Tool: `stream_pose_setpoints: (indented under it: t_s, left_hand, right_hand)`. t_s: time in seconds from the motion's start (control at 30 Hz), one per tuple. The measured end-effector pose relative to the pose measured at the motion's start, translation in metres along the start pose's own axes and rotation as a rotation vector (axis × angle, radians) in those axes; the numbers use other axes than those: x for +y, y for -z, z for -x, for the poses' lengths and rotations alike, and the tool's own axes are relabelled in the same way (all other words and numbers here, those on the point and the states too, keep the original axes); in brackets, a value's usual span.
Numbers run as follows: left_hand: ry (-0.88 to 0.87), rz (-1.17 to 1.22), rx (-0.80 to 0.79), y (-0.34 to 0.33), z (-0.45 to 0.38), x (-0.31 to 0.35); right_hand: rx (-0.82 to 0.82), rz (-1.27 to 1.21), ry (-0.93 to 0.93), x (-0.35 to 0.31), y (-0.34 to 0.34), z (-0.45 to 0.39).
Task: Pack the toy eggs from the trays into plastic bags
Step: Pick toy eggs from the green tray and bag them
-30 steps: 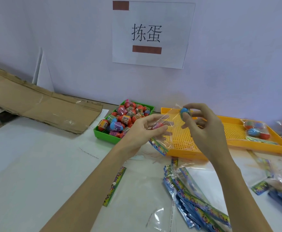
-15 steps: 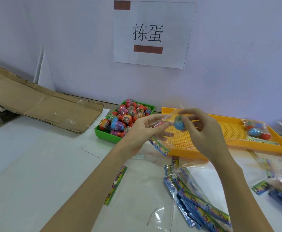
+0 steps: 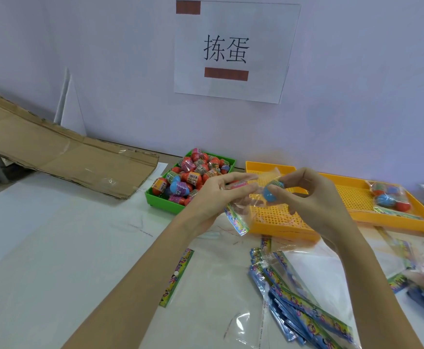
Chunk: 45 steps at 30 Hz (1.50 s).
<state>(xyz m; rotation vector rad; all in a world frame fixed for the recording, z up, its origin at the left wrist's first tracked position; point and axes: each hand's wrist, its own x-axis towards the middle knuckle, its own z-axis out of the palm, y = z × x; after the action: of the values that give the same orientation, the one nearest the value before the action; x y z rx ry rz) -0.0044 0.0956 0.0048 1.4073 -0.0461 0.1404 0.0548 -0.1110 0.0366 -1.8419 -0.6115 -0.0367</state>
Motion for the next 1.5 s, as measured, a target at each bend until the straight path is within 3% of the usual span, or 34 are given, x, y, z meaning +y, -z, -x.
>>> stream_pose_setpoints:
  t_s: [0.3, 0.47, 0.87, 1.2, 1.5]
  left_hand:
    - [0.051, 0.020, -0.075, -0.001, 0.004, 0.003]
    - [0.081, 0.116, -0.111, -0.004, 0.002, 0.000]
    - [0.117, 0.157, -0.114, -0.003, 0.004, 0.004]
    - [0.086, 0.250, -0.116, -0.007, 0.003, 0.000]
    - [0.101, 0.338, -0.099, -0.008, 0.004, 0.006]
  right_hand:
    - [-0.044, 0.055, 0.080, 0.002, 0.009, 0.000]
    - [0.046, 0.131, 0.080, 0.007, 0.003, -0.003]
    - [0.002, 0.073, 0.101, 0.005, 0.006, -0.002]
    - [0.004, 0.223, 0.084, 0.006, 0.001, -0.003]
    - [0.089, -0.047, 0.015, 0.003, 0.000, -0.002]
